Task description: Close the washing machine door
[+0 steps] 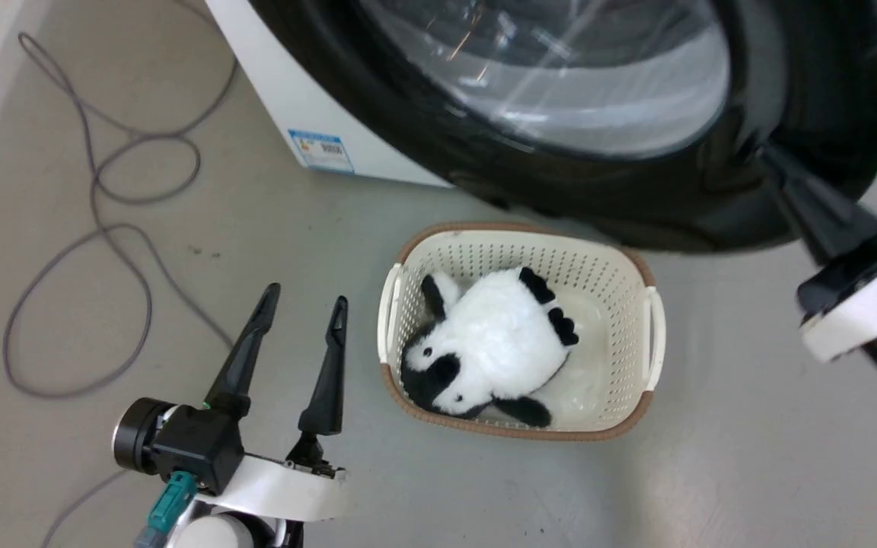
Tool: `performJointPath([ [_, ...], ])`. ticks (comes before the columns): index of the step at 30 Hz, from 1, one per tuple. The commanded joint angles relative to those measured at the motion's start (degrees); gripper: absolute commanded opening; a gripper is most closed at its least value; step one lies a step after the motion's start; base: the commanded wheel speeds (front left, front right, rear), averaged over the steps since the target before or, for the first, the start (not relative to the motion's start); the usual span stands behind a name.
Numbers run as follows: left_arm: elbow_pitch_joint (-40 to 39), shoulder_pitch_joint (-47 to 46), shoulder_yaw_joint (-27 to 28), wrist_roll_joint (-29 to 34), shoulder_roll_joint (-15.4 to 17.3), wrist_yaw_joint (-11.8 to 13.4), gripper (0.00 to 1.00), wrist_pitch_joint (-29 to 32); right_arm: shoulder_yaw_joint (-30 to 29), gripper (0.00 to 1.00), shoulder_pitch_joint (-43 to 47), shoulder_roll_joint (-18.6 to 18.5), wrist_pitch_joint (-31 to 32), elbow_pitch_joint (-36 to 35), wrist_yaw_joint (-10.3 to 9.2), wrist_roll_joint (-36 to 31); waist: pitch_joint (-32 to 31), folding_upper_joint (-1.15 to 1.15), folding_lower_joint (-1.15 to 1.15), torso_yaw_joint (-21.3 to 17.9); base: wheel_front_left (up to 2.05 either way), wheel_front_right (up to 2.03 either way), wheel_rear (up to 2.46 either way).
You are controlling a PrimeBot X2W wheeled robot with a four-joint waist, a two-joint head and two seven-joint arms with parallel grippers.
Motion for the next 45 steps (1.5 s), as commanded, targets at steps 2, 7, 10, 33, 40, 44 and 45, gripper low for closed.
performJointPath([
  [2, -0.47, -1.10, -0.77, 0.06, -0.09, 0.32, 1.00, -0.25, -0.56, 0.00, -3.71, -1.25, 0.50, 2.50, -0.11, 2.05, 1.94, 0.00, 0.00, 1.02, 0.00, 0.00, 0.00],
  [7, -0.94, -2.19, -1.70, -1.49, -0.15, 1.06, 1.00, -0.25, -0.18, 0.00, -8.51, -2.62, 1.34, 6.09, -0.11, 3.56, 4.06, 0.00, 0.00, 1.72, 0.00, 0.00, 0.00],
  [10, -1.36, -2.69, -1.96, -1.82, -0.15, 1.31, 1.00, -0.25, -0.04, 0.00, -10.57, -2.90, 1.77, 7.37, -0.11, 4.43, 5.02, 0.00, 0.00, 1.90, 0.00, 0.00, 0.00],
  [33, 0.29, -5.00, -2.38, -2.48, -0.17, 2.19, 1.00, -0.25, -1.43, 0.00, -23.38, -1.94, 2.94, 20.47, -0.11, 12.62, 6.92, 0.00, 0.00, 2.78, 0.00, 0.00, 0.00],
  [40, 1.22, -3.25, -0.89, -3.26, -0.17, 1.95, 1.00, -0.25, 1.77, 0.00, -16.75, -0.56, 1.02, 19.62, -0.11, 16.14, -0.01, 0.00, 0.00, 0.57, 0.00, 0.00, 0.00],
  [44, 2.01, -1.86, 0.31, -3.79, -0.17, 1.71, 1.00, -0.25, 2.93, 0.00, -12.00, 0.30, -0.59, 17.50, -0.11, 18.40, -4.69, 0.00, 0.00, -1.48, 0.00, 0.00, 0.00],
  [45, 2.14, -1.43, 0.68, -3.92, -0.17, 1.65, 1.00, -0.25, 3.13, 0.00, -10.49, 0.81, -0.91, 16.61, -0.11, 19.14, -5.87, 0.00, 0.00, -2.09, 0.00, 0.00, 0.00],
])
